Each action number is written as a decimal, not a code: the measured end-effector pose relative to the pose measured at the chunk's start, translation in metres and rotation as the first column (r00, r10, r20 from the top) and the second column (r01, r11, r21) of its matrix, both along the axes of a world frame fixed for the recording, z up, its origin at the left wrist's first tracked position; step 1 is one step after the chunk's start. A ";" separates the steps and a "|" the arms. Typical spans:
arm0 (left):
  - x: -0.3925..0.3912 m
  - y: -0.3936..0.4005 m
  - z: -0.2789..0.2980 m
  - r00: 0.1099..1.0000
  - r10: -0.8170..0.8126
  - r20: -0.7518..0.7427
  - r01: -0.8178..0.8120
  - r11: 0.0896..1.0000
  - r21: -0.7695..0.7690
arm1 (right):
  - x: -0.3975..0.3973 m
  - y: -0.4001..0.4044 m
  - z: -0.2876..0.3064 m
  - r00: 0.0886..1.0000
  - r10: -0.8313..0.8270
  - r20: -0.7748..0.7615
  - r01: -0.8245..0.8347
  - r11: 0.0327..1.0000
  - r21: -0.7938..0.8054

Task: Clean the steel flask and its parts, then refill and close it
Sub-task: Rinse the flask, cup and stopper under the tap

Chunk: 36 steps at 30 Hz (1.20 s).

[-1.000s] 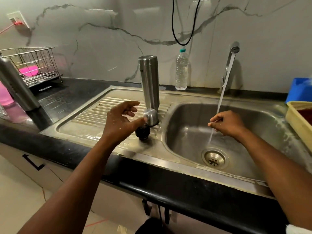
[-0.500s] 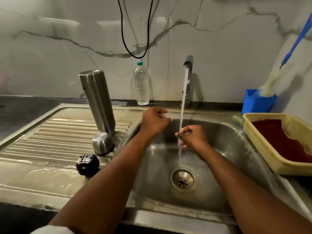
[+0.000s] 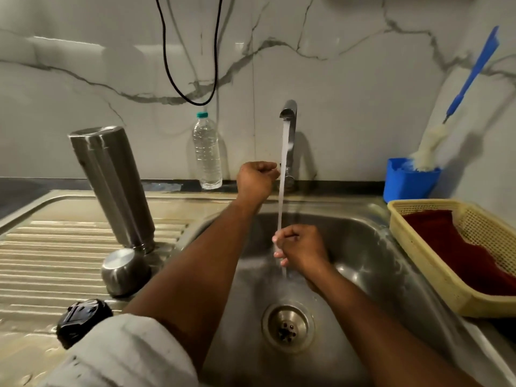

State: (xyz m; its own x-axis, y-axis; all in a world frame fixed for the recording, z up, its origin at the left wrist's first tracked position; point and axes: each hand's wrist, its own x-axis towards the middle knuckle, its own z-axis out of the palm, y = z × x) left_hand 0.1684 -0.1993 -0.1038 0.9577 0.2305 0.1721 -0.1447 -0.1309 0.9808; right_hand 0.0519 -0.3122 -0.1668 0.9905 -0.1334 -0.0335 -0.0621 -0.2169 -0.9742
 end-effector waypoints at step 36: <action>-0.089 0.024 -0.024 0.984 -0.112 -0.138 0.178 0.605 0.776 | 0.011 -0.016 0.003 0.976 -0.149 0.162 0.202 0.897 -0.394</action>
State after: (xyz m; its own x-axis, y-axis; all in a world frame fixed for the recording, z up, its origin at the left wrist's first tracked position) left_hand 0.0790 -0.1750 -0.1281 0.9830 -0.1029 0.1523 -0.1684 -0.8360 0.5222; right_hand 0.0629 -0.3282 -0.1642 0.9422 -0.2811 0.1824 -0.0204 -0.5914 -0.8061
